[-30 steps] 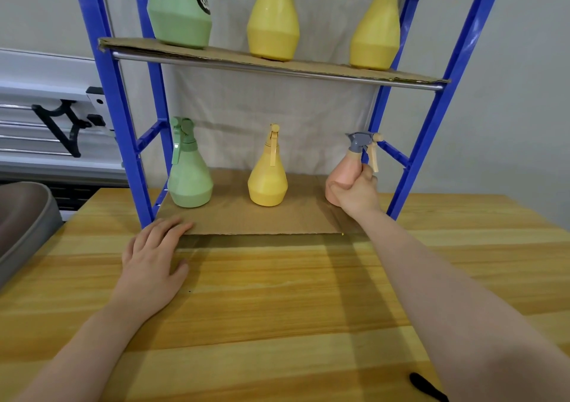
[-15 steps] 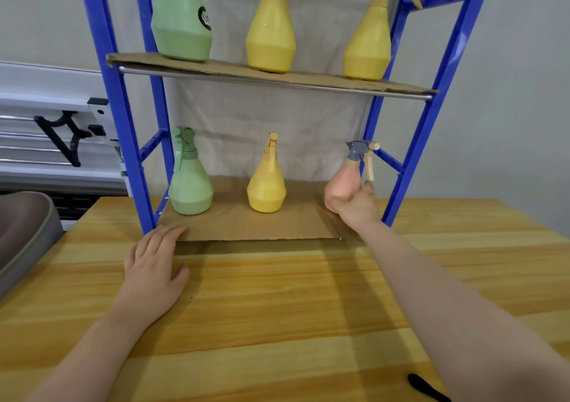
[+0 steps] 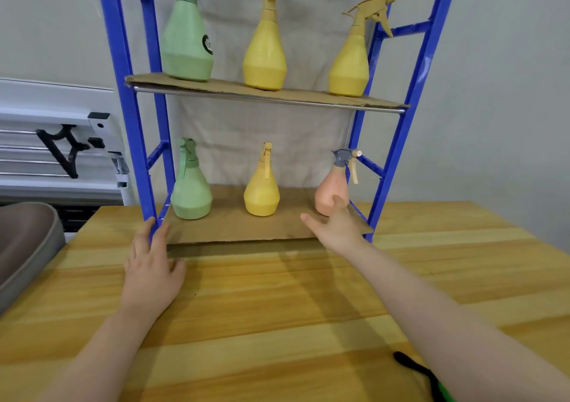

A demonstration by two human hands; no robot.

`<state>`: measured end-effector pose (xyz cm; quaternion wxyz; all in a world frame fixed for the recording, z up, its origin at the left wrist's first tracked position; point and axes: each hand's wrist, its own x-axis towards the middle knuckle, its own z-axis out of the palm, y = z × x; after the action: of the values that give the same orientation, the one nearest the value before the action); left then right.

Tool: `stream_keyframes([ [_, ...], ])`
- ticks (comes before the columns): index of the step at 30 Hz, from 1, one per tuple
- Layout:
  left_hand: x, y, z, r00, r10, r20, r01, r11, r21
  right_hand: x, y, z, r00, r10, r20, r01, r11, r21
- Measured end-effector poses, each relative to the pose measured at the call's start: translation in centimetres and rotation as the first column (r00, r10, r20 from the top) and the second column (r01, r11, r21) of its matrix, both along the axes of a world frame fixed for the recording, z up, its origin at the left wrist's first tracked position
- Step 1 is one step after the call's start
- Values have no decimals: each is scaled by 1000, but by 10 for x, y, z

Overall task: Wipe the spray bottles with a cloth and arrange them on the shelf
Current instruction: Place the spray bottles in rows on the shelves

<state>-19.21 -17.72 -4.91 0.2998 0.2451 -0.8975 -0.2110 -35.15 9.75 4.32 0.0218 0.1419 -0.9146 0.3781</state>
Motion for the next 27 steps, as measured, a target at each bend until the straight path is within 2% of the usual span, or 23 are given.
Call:
stream_keyframes([
  [4, 1, -2, -1, 999, -42, -10, 42, 999, 31, 29, -19, 34, 991, 107, -80, -109, 994, -16],
  [8, 3, 0, 0, 997, -75, -8, 76, 997, 34, 54, -42, 84, 947, 173, -272, -166, 985, 50],
  [13, 9, 1, 4, 996, -88, -31, 90, 993, 71, 67, -86, 141, 856, 274, -438, -355, 928, -113],
  [17, 12, 3, 7, 995, -89, -33, 91, 992, 87, 58, -121, 180, 782, 267, -563, -413, 899, -148],
  [20, 12, 4, 8, 995, -88, -36, 91, 992, 82, 46, -147, 204, 798, 255, -546, -406, 898, -173],
  [24, 12, 4, 10, 996, -81, -28, 83, 994, 68, 24, -177, 222, 887, 249, -388, -324, 936, -139],
  [27, 11, 4, 11, 997, -76, -24, 77, 995, 55, 6, -194, 226, 903, 217, -370, -291, 943, -159],
])
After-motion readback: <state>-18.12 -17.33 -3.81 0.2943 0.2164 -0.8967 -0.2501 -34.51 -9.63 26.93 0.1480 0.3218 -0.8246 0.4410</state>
